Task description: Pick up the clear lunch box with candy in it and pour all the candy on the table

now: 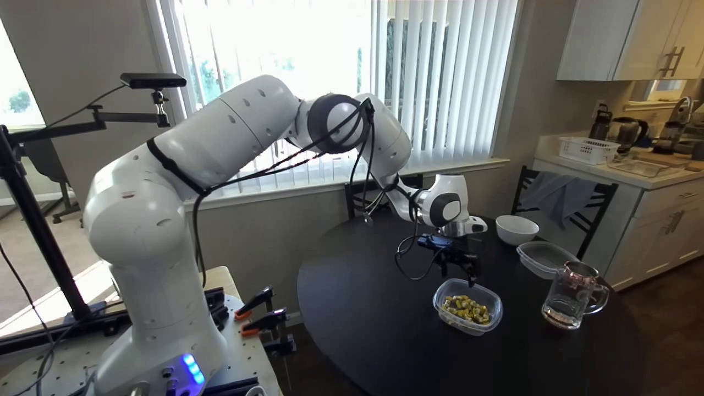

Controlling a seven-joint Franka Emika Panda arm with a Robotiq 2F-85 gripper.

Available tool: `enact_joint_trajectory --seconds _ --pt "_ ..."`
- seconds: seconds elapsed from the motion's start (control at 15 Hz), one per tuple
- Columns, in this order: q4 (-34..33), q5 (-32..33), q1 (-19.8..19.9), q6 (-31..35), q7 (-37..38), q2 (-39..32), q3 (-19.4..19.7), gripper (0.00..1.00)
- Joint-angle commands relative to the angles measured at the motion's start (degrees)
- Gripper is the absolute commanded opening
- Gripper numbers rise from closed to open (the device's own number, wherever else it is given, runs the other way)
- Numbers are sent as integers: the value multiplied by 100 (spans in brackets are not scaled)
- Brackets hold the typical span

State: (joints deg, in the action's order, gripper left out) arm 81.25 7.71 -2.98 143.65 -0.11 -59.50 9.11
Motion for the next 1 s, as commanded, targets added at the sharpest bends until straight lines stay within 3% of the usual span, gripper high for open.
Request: enact_joint_trajectory --seconds 0.0,0.8,0.87,0.93 --pt "-400 105 -84 -507 321 -181 44 100" --pt "-1091 109 -277 -2043 1476 -466 235 100" --pt "-1176 124 -274 -2124 1501 -526 240 94" --pt "-1233 132 -268 -2171 1506 -574 235 74"
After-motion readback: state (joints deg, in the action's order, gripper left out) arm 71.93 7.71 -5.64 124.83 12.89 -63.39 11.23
